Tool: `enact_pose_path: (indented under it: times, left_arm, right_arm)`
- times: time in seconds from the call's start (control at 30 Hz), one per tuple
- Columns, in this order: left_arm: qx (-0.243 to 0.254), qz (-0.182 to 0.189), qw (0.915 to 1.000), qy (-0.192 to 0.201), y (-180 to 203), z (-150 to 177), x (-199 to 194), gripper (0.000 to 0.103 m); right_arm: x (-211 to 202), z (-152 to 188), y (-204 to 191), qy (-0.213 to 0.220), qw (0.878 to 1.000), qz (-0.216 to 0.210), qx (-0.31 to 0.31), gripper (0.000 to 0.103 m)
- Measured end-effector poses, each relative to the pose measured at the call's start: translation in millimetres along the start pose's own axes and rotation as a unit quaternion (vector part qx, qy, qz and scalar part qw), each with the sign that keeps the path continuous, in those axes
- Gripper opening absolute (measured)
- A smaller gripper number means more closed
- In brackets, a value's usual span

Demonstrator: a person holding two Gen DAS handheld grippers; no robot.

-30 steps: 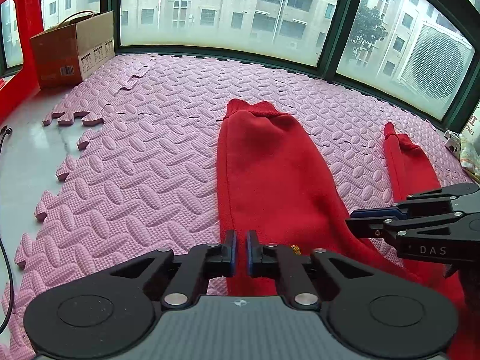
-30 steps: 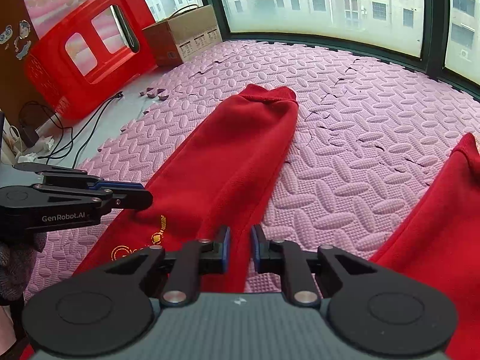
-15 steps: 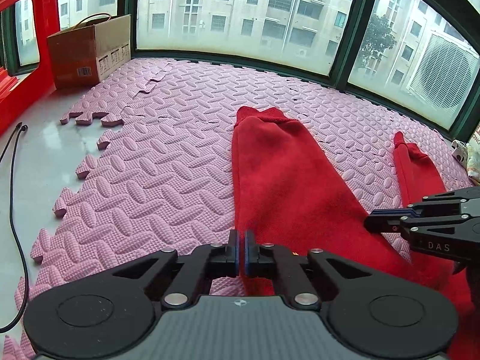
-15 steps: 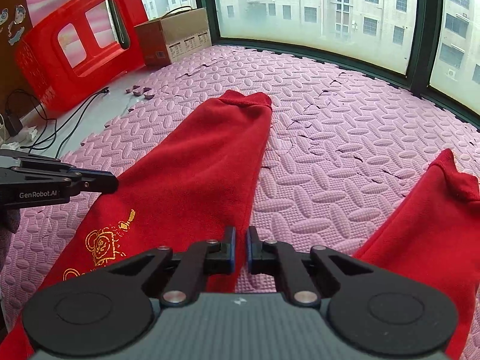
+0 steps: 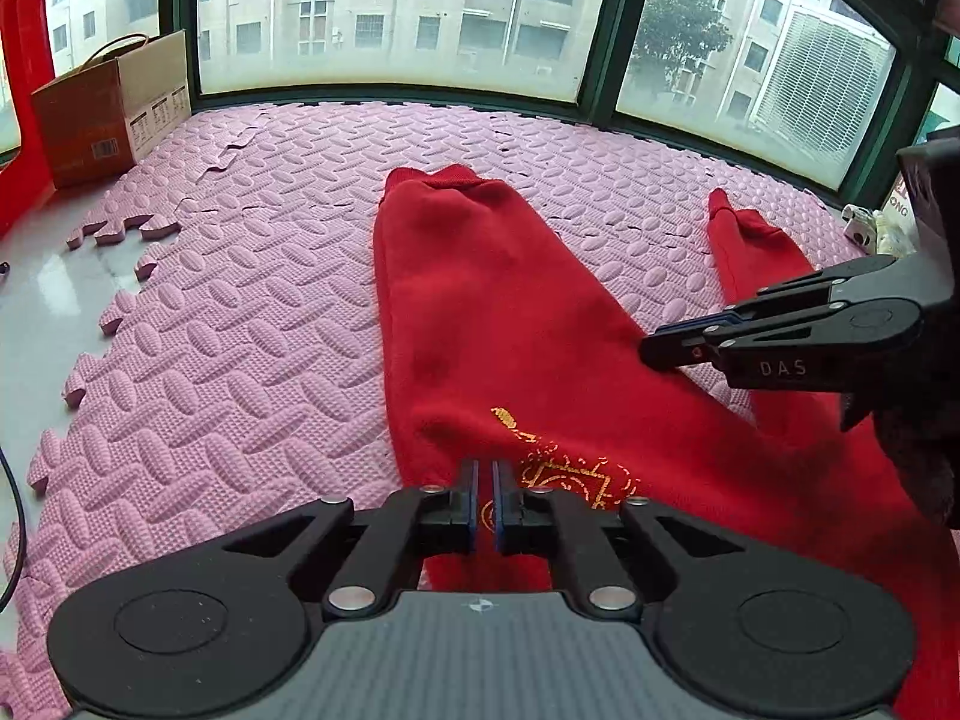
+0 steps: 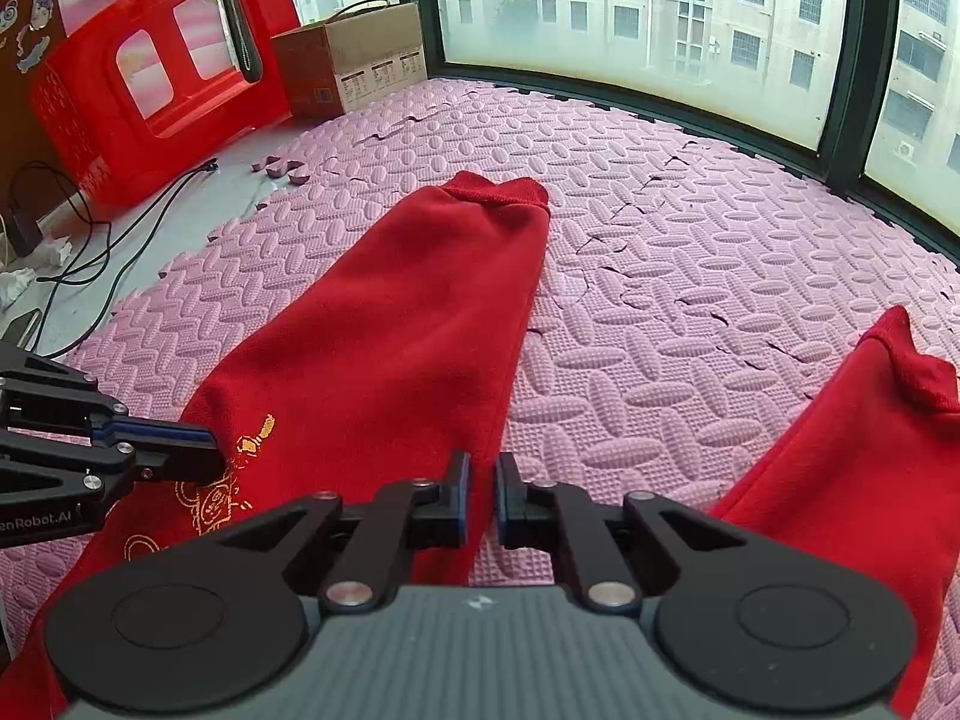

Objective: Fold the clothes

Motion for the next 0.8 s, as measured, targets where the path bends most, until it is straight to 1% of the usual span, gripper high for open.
enact_pose_path:
  times: [0.07, 0.17, 0.23, 0.33, 0.4, 0.43, 0.47, 0.6, 0.73, 0.77, 0.8]
  left_arm:
    - [-0.004, -0.004, 1.0000, 0.000, -9, 5, -6, 0.007]
    - [-0.016, 0.007, 0.9998, -0.004, -10, 2, -14, 0.007]
    - [-0.013, 0.022, 0.9996, 0.011, 0, -8, -20, 0.007]
    - [-0.004, 0.042, 0.9989, 0.020, 17, -25, -13, 0.007]
    - [-0.004, 0.037, 0.9992, 0.017, 20, -39, 2, 0.007]
    - [-0.013, 0.036, 0.9992, 0.013, 19, -46, 11, 0.007]
    - [-0.023, 0.037, 0.9990, 0.009, 15, -53, 19, 0.007]
    - [-0.044, 0.016, 0.9989, 0.008, -5, -78, 49, 0.008]
    - [-0.054, -0.036, 0.9975, 0.027, -31, -99, 54, 0.008]
    - [-0.062, -0.034, 0.9971, 0.028, -37, -102, 56, 0.007]
    - [-0.075, -0.025, 0.9965, 0.026, -42, -107, 58, 0.007]
  right_arm:
    - [0, 0, 0, -0.001, 1.000, 0.000, 0.000, 0.008]
    - [0, 0, 0, -0.001, 1.000, 0.002, -0.001, 0.008]
    - [0, 0, 0, 0.000, 1.000, 0.002, 0.001, 0.008]
    - [0, 0, 0, 0.000, 1.000, 0.002, 0.002, 0.008]
    - [0, 0, 0, 0.000, 1.000, 0.001, 0.003, 0.008]
    - [0, 0, 0, 0.000, 1.000, 0.002, 0.003, 0.008]
    - [0, 1, 0, 0.000, 1.000, 0.002, 0.003, 0.008]
    - [0, 1, 1, 0.000, 1.000, 0.000, 0.002, 0.008]
    - [1, 1, 3, 0.001, 1.000, -0.006, 0.006, 0.009]
    - [1, 1, 3, 0.000, 1.000, -0.007, 0.006, 0.009]
    - [1, 1, 3, 0.000, 1.000, -0.008, 0.007, 0.010]
Point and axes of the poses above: each gripper's, at about its wrist camera, not at the fingertips, and x roughly the way its jaws point, y to its right, z to its underside, the point moved 9 cm from there along x, roughly the way its jaws point, and after that the axes turned 10 degrees about -y, right-handed, at the moved point
